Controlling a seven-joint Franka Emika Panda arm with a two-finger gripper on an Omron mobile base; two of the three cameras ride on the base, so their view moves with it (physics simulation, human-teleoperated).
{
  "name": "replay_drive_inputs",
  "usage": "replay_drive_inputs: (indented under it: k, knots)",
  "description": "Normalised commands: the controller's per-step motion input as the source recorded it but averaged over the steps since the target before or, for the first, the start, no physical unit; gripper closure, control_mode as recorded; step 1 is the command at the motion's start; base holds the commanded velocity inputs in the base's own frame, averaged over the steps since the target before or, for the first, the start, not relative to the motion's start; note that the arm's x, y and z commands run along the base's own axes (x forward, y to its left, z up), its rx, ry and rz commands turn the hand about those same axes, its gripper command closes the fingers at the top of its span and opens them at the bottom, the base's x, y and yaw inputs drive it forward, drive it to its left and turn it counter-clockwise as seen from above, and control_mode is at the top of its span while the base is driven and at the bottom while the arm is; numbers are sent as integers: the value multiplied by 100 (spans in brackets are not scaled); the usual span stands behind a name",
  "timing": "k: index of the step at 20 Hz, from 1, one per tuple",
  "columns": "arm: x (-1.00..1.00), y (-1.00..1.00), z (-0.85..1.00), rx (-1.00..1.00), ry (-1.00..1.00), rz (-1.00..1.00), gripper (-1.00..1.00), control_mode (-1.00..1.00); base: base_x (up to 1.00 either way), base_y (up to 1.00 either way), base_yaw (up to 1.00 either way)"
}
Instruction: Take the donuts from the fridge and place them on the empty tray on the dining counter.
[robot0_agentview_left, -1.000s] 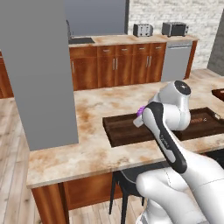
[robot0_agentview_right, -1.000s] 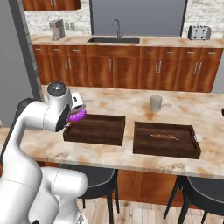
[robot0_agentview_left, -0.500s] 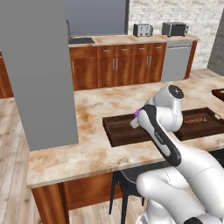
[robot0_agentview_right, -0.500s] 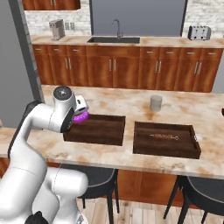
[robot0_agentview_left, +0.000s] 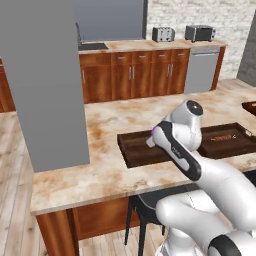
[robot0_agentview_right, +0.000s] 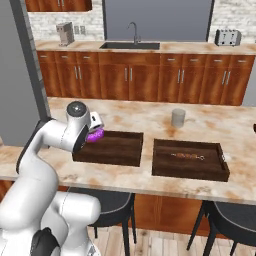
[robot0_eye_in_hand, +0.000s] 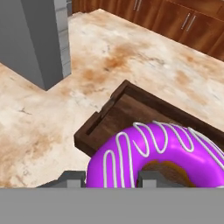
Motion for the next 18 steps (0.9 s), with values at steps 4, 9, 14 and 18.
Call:
replay_drive_inputs:
  k: [4, 9, 14, 18]
  knots:
    - [19, 0, -42, 0, 6, 0, 100, -100, 0, 0, 0]
    - [22, 0, -38, 0, 5, 0, 100, -100, 0, 0, 0]
    - [36, 0, -21, 0, 1, 0, 100, -100, 0, 0, 0]
    - [37, 0, -16, 0, 0, 0, 100, -100, 0, 0, 0]
